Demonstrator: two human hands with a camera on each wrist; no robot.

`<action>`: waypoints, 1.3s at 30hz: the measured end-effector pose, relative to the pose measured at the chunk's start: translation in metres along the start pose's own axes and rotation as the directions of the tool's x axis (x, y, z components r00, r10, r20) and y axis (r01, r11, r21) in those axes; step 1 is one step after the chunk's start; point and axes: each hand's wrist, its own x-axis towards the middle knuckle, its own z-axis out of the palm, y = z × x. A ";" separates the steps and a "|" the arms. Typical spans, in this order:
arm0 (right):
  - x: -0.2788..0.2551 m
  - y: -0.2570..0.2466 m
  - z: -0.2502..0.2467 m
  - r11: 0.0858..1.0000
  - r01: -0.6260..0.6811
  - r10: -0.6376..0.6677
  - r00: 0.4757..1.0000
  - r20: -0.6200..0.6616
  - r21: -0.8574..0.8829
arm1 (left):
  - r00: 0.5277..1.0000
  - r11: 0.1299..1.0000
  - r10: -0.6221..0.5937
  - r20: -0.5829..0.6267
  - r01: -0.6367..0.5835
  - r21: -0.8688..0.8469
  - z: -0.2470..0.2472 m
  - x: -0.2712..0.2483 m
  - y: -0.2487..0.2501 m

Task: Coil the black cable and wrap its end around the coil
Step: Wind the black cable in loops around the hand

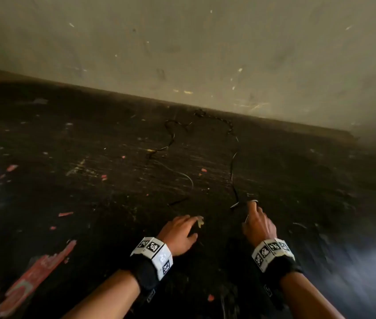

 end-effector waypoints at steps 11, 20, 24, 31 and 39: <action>0.014 0.002 -0.016 0.999 -0.022 0.028 0.986 0.161 -0.040 | 0.998 0.973 -0.040 0.046 0.049 -0.225 -0.004 0.032 0.027; -0.003 -0.017 -0.063 0.754 -0.155 -0.143 0.909 0.391 0.638 | 0.996 0.870 0.078 -0.054 -0.094 -0.484 -0.005 0.012 0.072; -0.014 -0.013 -0.079 0.544 -0.235 -0.232 0.880 0.414 0.805 | 0.988 0.966 0.117 -0.102 -0.137 -0.218 -0.013 -0.005 0.081; -0.025 -0.016 -0.105 0.468 -0.233 -0.353 0.835 0.422 0.853 | 0.955 0.993 0.095 -0.282 -0.109 -0.036 -0.021 -0.028 0.091; -0.037 -0.028 -0.116 0.484 -0.182 -0.400 0.824 0.402 0.856 | 0.847 0.973 0.206 -0.490 -0.124 0.194 -0.024 -0.047 0.092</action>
